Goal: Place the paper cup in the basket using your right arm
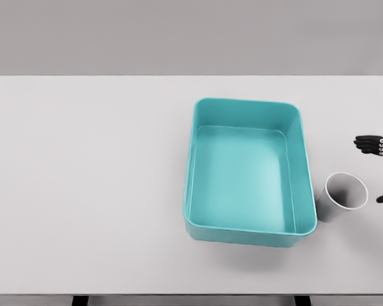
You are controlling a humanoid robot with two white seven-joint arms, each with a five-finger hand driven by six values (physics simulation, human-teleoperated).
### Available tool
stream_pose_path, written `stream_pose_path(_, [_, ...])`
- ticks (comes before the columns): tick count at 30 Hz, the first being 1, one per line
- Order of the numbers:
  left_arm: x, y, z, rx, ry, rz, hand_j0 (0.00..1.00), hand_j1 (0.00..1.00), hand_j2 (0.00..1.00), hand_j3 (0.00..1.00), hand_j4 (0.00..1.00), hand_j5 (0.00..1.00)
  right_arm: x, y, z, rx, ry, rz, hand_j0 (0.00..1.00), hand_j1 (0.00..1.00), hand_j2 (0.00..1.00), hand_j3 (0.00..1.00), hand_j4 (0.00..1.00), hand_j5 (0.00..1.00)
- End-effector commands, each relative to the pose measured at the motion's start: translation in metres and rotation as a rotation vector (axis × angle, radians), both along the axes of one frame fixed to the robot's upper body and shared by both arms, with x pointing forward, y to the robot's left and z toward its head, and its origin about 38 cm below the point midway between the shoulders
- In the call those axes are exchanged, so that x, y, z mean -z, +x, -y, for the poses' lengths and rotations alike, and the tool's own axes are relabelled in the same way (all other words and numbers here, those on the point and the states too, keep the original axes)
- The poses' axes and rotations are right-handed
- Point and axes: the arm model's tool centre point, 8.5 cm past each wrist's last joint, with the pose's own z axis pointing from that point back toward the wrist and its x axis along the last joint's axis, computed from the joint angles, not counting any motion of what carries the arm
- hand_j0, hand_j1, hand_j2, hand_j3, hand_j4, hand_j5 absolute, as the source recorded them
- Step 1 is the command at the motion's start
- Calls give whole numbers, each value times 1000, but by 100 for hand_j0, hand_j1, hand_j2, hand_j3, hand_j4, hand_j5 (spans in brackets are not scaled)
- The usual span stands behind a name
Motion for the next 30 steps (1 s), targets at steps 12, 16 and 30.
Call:
stream_pose_path(12, [0, 0, 0, 0, 0, 0, 100, 100, 100, 100, 100, 100, 18, -9, -3, 1, 17, -40, 100, 100, 100, 100, 100, 100])
stream_pose_path(16, [0, 0, 0, 0, 0, -1, 100, 100, 100, 100, 100, 100, 27, -9, -10, -4, 38, -49, 100, 100, 100, 100, 100, 100])
stream_pose_path(30, [0, 0, 0, 0, 0, 0, 100, 100, 100, 100, 100, 100, 40, -11, -20, -27, 41, -60, 100, 100, 100, 100, 100, 100])
